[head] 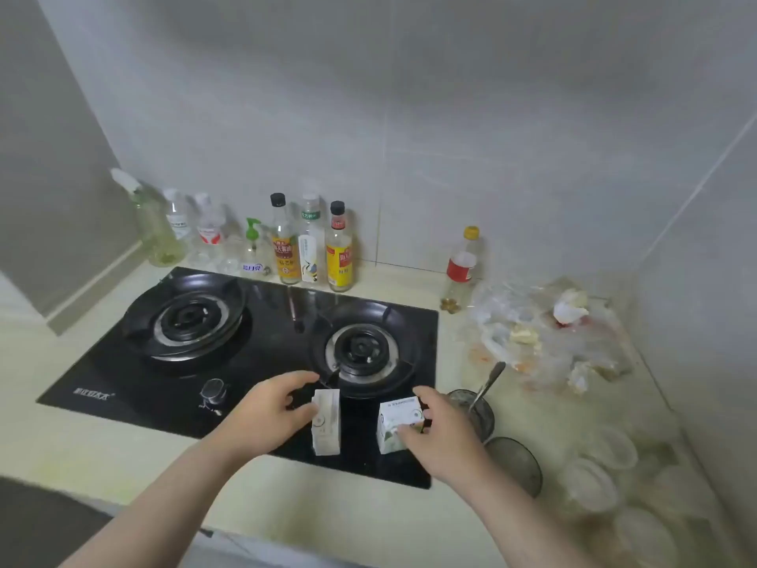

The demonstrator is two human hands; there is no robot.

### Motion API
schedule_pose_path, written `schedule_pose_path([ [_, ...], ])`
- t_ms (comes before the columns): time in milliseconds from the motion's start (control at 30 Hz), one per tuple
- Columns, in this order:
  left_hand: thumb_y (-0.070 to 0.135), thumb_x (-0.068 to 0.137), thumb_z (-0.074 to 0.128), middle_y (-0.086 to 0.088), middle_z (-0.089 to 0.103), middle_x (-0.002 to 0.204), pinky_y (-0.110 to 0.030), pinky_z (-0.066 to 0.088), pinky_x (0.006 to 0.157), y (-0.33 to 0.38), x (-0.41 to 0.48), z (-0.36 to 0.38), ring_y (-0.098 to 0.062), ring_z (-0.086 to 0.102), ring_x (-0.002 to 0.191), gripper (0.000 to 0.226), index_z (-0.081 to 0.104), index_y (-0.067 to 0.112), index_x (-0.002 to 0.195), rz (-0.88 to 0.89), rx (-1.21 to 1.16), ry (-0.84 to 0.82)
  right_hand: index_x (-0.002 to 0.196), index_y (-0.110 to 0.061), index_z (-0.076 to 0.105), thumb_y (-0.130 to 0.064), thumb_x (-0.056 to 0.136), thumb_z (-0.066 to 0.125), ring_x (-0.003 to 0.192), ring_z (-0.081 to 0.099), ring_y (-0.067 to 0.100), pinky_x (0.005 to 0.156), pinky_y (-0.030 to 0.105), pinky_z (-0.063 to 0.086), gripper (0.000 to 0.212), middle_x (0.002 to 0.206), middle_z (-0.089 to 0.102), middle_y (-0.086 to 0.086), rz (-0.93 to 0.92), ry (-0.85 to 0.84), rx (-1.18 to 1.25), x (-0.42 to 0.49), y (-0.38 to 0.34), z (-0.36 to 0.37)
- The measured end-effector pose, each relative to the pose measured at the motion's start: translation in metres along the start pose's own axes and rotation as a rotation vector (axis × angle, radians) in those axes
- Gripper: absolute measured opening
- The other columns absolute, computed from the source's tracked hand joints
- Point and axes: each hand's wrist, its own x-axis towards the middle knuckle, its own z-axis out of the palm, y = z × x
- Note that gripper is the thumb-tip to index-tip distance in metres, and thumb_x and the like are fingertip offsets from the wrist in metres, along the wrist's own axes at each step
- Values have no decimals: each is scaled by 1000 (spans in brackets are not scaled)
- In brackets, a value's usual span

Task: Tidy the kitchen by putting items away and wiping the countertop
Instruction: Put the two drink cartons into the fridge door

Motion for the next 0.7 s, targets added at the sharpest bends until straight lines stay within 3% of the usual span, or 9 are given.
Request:
schedule_pose_path([
  [100, 35, 83, 71, 12, 42, 149, -27, 38, 110, -8, 18, 2, -10, 43, 134, 70, 41, 30, 145, 42, 102, -51, 136, -27, 48, -33, 82, 66, 111, 53, 10, 91, 24, 45, 57, 129, 54, -7, 43, 21, -62, 9, -1, 4],
  [200, 43, 77, 75, 13, 38, 151, -23, 34, 111, -12, 31, 3, -7, 38, 137, 85, 33, 28, 149, 63, 205, -147, 119, -27, 53, -36, 79, 64, 109, 57, 14, 89, 30, 49, 43, 117, 59, -7, 114, 0, -87, 12, 0, 14],
  [300, 50, 73, 76, 16, 39, 149, -23, 35, 110, -22, 45, 2, -6, 37, 137, 92, 30, 29, 150, 92, 255, -207, 112, -26, 52, -44, 72, 63, 107, 59, 15, 88, 34, 52, 45, 113, 61, -7, 193, 1, -71, 15, -1, 26],
  [500, 58, 65, 75, 24, 55, 125, -16, 43, 96, -43, 61, 9, 4, 51, 116, 79, 48, 35, 135, 152, 275, -248, 119, -20, 52, -58, 58, 70, 99, 63, 13, 81, 31, 54, 74, 108, 63, -7, 351, 118, -27, 19, -13, 48],
  [633, 73, 57, 73, 25, 55, 108, -22, 51, 86, -47, 66, 16, 3, 56, 100, 72, 48, 44, 118, 191, 289, -294, 110, -22, 52, -50, 60, 78, 93, 64, 12, 77, 30, 54, 63, 101, 63, -8, 411, 217, 15, 21, -17, 61],
  [700, 71, 55, 75, 23, 55, 99, -20, 51, 78, -47, 67, 18, 3, 58, 91, 64, 49, 43, 106, 171, 259, -292, 106, -23, 52, -43, 63, 80, 89, 64, 10, 76, 29, 54, 56, 98, 64, -8, 419, 265, 52, 20, -20, 61],
])
